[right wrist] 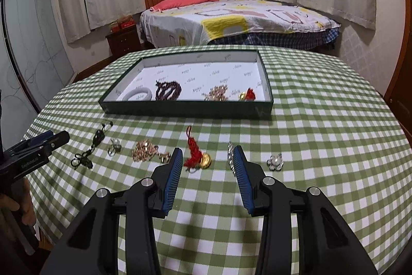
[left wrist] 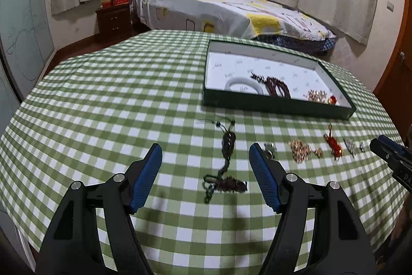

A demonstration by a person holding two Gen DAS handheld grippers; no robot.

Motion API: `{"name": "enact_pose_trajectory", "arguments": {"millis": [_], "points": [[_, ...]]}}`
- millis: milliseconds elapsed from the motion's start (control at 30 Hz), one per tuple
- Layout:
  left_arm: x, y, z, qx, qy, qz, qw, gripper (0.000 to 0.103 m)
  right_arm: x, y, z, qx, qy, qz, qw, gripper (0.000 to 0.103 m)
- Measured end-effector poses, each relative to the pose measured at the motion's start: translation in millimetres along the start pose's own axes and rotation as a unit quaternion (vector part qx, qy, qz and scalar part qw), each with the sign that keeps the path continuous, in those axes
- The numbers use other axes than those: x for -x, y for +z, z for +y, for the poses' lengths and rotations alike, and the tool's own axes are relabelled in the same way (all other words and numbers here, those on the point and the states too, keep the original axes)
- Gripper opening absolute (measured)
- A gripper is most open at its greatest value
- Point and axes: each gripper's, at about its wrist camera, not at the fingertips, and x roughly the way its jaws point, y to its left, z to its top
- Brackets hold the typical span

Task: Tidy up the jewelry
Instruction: 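Withdraw both tools from the box back over the remaining jewelry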

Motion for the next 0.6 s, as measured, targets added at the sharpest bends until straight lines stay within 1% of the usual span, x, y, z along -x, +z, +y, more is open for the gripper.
{"name": "enact_pose_trajectory", "arguments": {"millis": [267, 500, 600], "points": [[-22.1, -11.5, -2.6, -0.003, 0.001, 0.024, 0.9997, 0.068, -10.6, -9.2, 4.7, 0.005, 0.004, 0.020, 1.000, 0.041], [-43.4, 2.2, -4.5, -0.005, 0.001, 0.026, 0.9996, 0.068, -16.5, -9.5, 4.3, 0.004, 0.004, 0.026, 1.000, 0.041], [-50.8, 7.7, -6.7, -0.008, -0.001, 0.026, 0.9996, 0.067, -20.5, -9.2, 3.5, 0.003, 0.003, 0.029, 1.000, 0.041]]}}
